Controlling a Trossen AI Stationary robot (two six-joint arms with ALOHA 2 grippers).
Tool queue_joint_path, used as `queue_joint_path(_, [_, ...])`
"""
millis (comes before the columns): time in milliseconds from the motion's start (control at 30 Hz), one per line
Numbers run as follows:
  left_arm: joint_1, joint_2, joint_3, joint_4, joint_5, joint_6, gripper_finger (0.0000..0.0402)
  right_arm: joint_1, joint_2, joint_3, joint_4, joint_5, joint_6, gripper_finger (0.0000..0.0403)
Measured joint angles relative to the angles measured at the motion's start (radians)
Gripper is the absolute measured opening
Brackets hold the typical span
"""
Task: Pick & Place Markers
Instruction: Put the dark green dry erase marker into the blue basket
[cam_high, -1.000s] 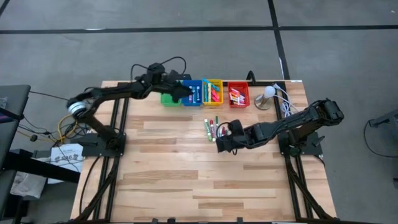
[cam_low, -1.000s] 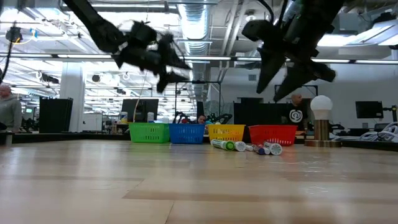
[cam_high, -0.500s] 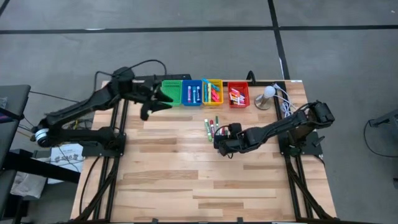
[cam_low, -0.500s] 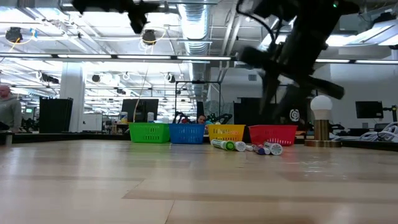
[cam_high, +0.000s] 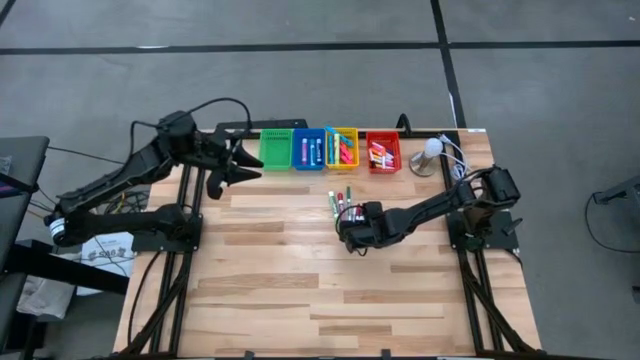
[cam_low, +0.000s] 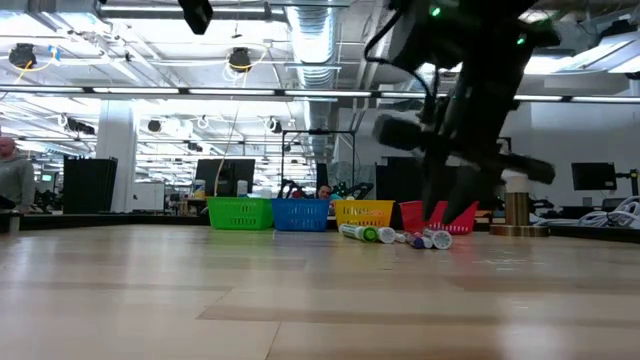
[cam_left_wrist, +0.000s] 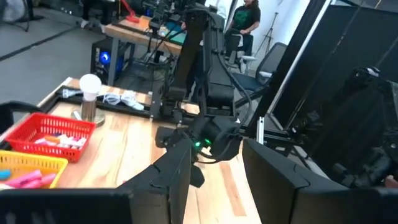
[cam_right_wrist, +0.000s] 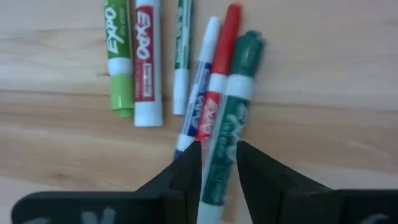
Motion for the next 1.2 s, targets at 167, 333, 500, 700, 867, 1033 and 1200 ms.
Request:
queue_joint_path(167, [-0.008,0.003,0.0,-0.013,0.0,-0.008,0.0144,-0.011,0.018,0.001,0.005,-0.027,-0.024,0.0092])
queue_joint_path(333, [-0.009,0.001,0.0,-0.015,0.0,-0.007,0.0144,-0.019,0.018,0.001,-0.014,-0.011,-0.029,0.0092])
queue_joint_path(500, [-0.009,0.001,0.0,-0.019,0.0,-0.008,0.0144,-0.035,0.018,0.0,-0.015,-0.019,-0.054,0.0092])
queue_joint_path(700, [-0.009,0.001,0.0,-0.02,0.001,-0.021,0.0144,-0.049,0.018,0.0,-0.028,-0.031,-0.094,0.0092])
queue_joint_path(867, [-0.009,0.001,0.0,-0.021,0.001,-0.022,0.0144,-0.048,0.017,-0.024,-0.032,-0.048,-0.096,0.0092])
queue_joint_path(1033, [-0.009,0.001,0.0,-0.023,0.001,-0.023,0.0144,-0.045,0.013,-0.064,-0.023,-0.078,-0.066,0.0091])
queue_joint_path(1200, [-0.009,0.001,0.0,-0.023,0.001,-0.023,0.0144,-0.036,0.011,-0.087,-0.012,-0.08,-0.078,0.0091])
